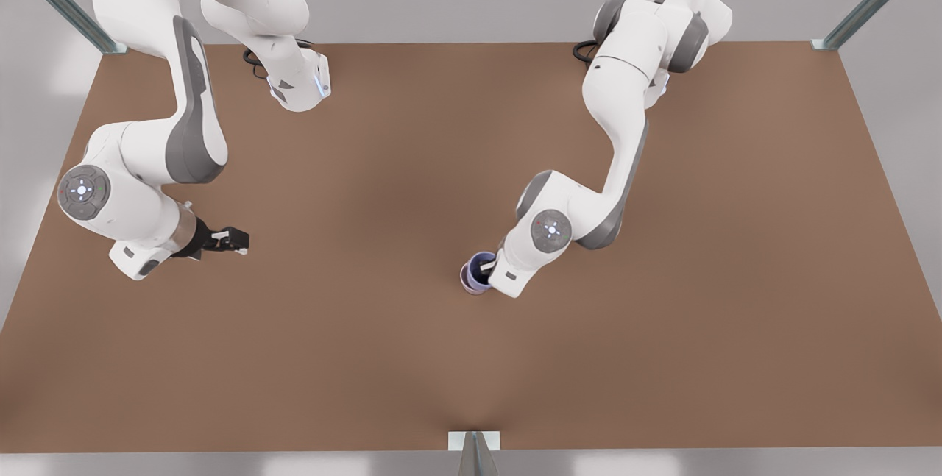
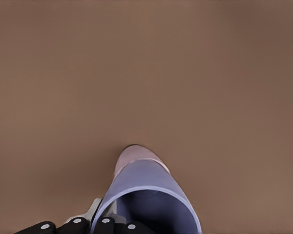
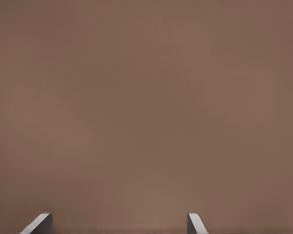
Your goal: Stack the cups, with the pink cup at the bottom and the purple cup at the top
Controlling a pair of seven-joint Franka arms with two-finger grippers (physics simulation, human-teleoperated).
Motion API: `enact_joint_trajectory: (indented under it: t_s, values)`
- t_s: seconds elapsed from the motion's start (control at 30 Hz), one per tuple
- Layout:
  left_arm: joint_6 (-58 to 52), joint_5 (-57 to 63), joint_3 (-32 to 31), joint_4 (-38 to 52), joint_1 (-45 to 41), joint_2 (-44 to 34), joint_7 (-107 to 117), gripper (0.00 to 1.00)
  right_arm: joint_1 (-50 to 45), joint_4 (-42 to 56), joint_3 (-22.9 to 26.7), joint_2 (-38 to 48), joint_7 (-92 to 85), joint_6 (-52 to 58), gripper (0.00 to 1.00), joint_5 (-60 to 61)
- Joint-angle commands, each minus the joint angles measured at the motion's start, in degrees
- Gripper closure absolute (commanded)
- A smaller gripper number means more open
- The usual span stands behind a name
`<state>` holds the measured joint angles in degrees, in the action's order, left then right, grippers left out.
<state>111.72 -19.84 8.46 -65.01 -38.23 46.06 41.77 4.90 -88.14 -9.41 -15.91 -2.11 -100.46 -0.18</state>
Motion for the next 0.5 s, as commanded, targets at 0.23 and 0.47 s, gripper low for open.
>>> enact_joint_trajectory:
  t_s: [0.23, 0.47]
  values:
    - [0.08, -2.75, 0.07, -0.56, 0.09, -0.01, -0.37, 0.79, -0.06, 0.07, 0.01, -0.17, 0.09, -0.26, 0.00, 0.00]
    - [-0.01, -2.75, 0.07, -0.73, 0.09, 0.08, -0.37, 0.79, 0.02, 1.13, 0.01, -0.96, 0.09, -0.35, 0.00, 0.09]
